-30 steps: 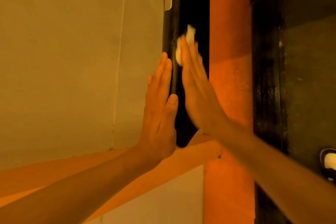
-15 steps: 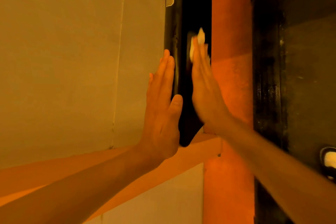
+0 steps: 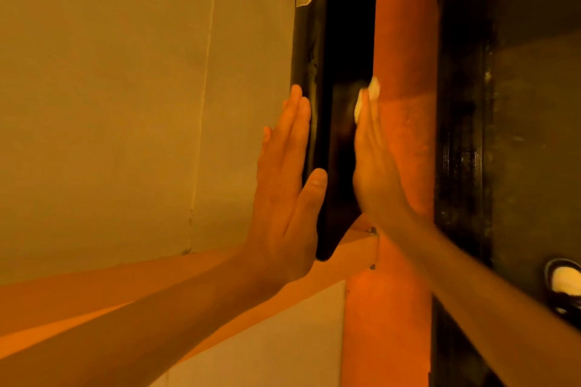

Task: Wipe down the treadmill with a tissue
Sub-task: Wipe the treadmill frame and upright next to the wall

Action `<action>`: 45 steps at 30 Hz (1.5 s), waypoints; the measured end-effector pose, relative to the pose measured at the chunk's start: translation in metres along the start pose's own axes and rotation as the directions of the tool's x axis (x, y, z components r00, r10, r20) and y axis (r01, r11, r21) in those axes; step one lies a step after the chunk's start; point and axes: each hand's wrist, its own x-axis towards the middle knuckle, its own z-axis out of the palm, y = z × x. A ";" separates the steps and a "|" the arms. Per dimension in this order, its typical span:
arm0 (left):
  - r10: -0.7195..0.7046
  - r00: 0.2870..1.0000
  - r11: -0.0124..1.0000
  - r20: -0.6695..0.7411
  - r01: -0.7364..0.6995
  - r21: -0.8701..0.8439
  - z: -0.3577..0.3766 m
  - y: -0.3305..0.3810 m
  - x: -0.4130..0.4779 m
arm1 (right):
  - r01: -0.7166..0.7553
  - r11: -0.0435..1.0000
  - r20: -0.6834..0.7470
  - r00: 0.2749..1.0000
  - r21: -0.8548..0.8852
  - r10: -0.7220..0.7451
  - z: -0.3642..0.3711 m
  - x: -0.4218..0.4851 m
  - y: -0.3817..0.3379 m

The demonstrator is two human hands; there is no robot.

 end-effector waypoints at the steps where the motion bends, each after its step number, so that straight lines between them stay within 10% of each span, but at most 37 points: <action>1: -0.003 1.000 1.000 0.000 0.003 0.005 0.000 0.000 0.000 | -0.002 1.000 -0.009 1.000 -0.028 0.002 -0.004 0.023 0.005; 8: 0.028 1.000 1.000 0.010 -0.028 -0.004 0.000 -0.001 0.000 | -0.016 0.988 0.021 1.000 0.156 0.013 0.012 -0.066 -0.018; 22: -0.066 0.994 0.989 -0.085 0.077 0.130 0.001 0.005 -0.003 | 0.214 0.971 0.346 0.923 -0.104 -0.166 -0.058 -0.002 -0.095; 31: -0.298 0.952 0.945 -0.071 0.305 0.115 0.005 0.022 -0.007 | 0.866 0.397 0.921 0.374 -0.303 -0.114 -0.103 0.088 -0.129; 41: -0.314 0.930 0.902 -0.193 0.356 0.246 0.022 0.027 -0.004 | 0.991 0.102 0.991 0.079 -0.090 0.105 -0.100 0.124 -0.147; 45: -0.318 0.940 0.918 -0.119 0.337 0.209 0.021 0.023 -0.005 | 0.948 0.025 0.938 0.311 -0.318 0.151 -0.101 0.191 -0.160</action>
